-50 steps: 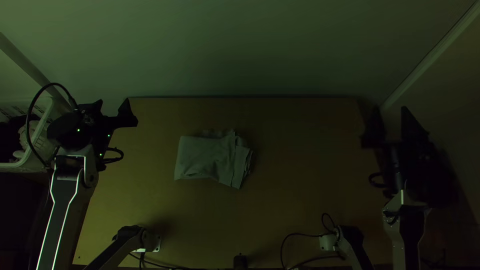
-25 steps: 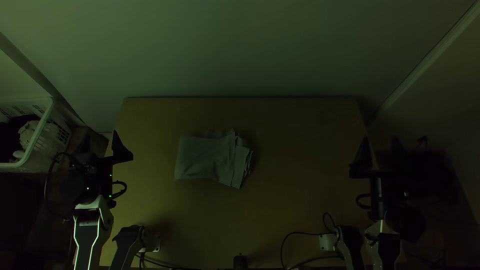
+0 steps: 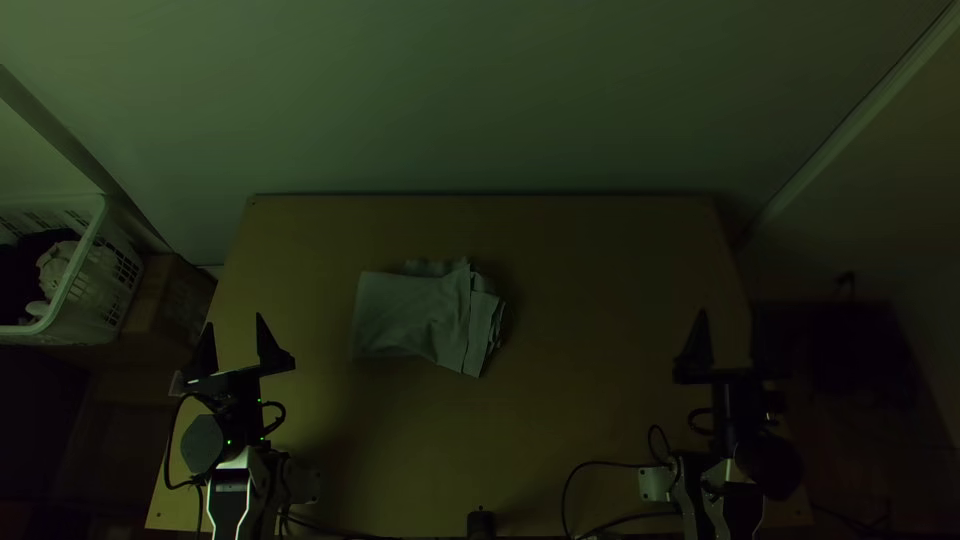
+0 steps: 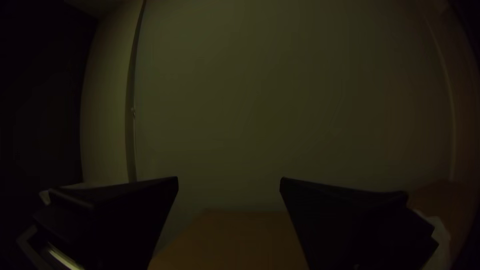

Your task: Fold the t-shirt

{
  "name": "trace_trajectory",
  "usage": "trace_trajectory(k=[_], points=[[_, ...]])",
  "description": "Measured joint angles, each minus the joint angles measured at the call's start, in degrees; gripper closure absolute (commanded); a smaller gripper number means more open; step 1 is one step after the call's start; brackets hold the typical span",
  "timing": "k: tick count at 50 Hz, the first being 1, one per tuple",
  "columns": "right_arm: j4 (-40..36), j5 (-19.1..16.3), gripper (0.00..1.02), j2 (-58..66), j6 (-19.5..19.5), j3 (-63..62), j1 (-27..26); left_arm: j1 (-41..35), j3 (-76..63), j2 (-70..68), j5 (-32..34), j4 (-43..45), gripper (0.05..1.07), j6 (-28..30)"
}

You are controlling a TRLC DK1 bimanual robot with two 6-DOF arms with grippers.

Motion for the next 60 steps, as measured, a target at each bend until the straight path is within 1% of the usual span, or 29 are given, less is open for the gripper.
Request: trace_trajectory(k=[7, 16, 20, 24, 27, 36, 60], points=[[0.1, 0.0, 0.04, -0.3, 0.0, -3.9, -0.7, 0.0, -3.4, 0.0, 0.0, -0.6, 0.09, 0.0], [-0.5, 0.2, 0.04, -0.4, 0.0, -9.0, -1.2, 0.0, -3.4, -0.1, 0.0, -1.8, 0.09, -0.1], [-4.6, 1.5, 0.04, -0.3, 0.3, -9.5, -1.2, -0.4, -3.4, -0.1, 0.0, -5.1, 0.09, -0.5], [-8.1, 2.0, 0.04, -0.4, 0.3, -9.5, -1.2, -0.6, -3.4, -0.1, 0.2, -7.6, 0.09, -0.9], [-11.0, 2.6, 0.04, -0.4, 0.5, -9.5, -1.2, -0.6, -3.4, -0.1, 0.2, -7.7, 0.09, -1.3], [-17.4, 3.0, 0.04, -0.5, 0.7, -9.5, -2.3, -0.5, -3.4, -0.1, 0.2, -7.8, 0.09, -1.6], [-17.6, 3.5, 0.04, -0.6, 0.7, -9.5, -2.3, -0.5, -3.4, -0.1, 0.3, -7.8, 0.09, -1.6]])
